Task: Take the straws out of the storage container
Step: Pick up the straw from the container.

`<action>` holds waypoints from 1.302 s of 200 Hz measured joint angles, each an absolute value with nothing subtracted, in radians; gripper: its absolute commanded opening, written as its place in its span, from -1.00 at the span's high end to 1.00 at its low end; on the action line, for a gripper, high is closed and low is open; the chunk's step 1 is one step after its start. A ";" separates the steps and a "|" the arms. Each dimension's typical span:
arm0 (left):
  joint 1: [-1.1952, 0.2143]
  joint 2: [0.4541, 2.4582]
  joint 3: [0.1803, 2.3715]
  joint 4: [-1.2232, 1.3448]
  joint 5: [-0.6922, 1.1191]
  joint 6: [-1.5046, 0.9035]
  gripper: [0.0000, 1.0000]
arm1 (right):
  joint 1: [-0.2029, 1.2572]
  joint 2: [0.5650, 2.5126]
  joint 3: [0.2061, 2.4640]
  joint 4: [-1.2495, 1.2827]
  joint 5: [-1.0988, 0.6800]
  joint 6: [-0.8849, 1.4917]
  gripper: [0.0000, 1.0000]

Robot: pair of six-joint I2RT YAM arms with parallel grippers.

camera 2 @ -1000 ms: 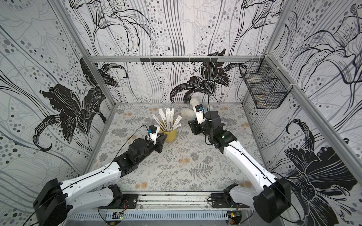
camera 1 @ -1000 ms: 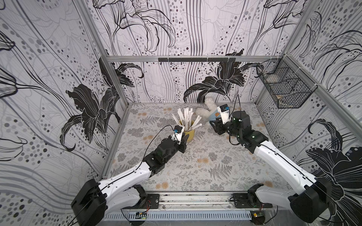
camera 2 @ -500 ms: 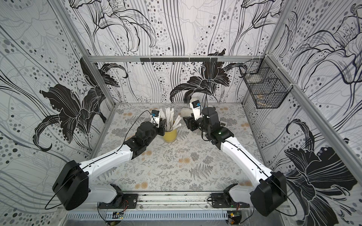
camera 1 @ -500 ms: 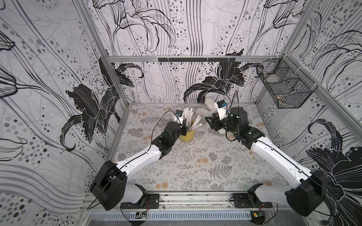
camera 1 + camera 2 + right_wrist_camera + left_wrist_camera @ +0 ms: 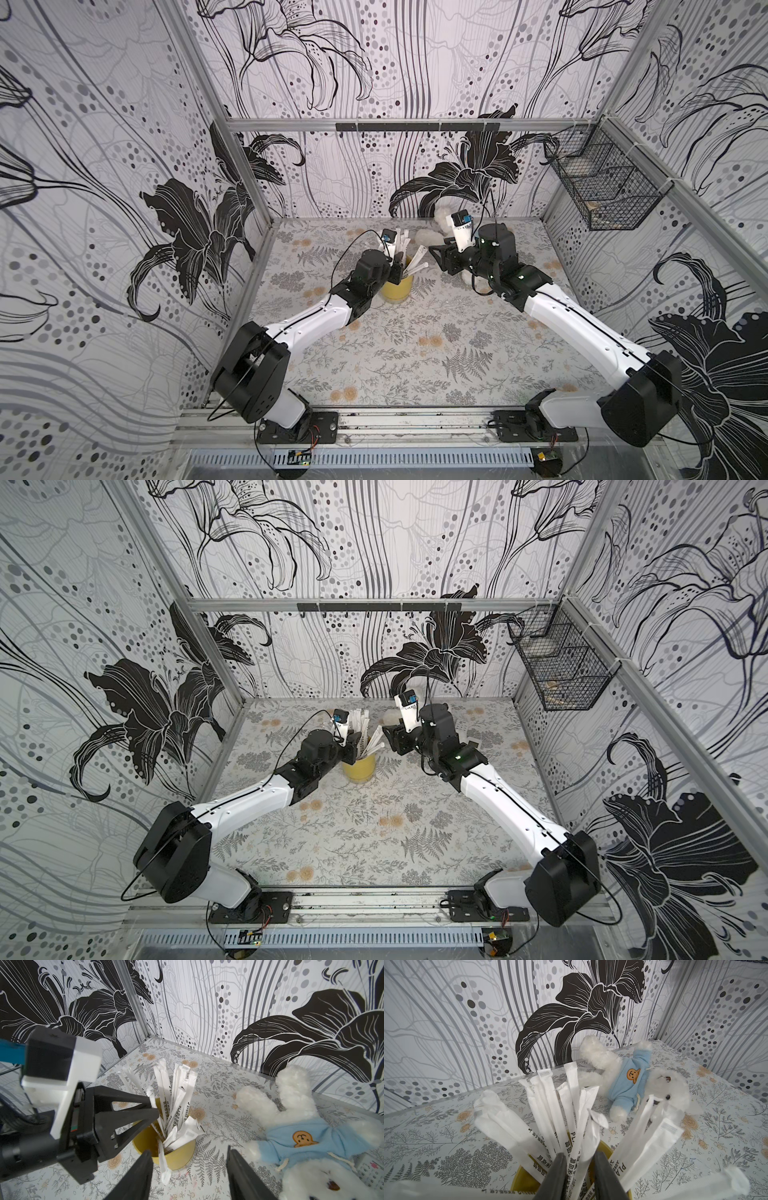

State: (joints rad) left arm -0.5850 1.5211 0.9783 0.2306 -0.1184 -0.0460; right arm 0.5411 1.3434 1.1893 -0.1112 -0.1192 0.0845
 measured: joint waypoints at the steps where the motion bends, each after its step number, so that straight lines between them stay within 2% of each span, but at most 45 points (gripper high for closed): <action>1: -0.585 1.522 0.980 0.230 -0.118 -0.046 0.44 | 0.541 1.343 1.189 -0.111 -0.119 0.084 -0.21; 35: -0.582 1.527 0.987 0.229 -0.119 -0.032 0.55 | 0.541 1.340 1.189 -0.111 -0.117 0.076 -0.20; 114: -0.582 1.502 0.987 0.207 -0.128 0.000 0.96 | 0.541 1.326 1.189 -0.111 -0.108 0.062 -0.20; 260: -0.648 1.343 1.116 0.001 -0.250 0.046 1.00 | 0.545 1.259 1.190 -0.113 -0.094 0.076 -0.18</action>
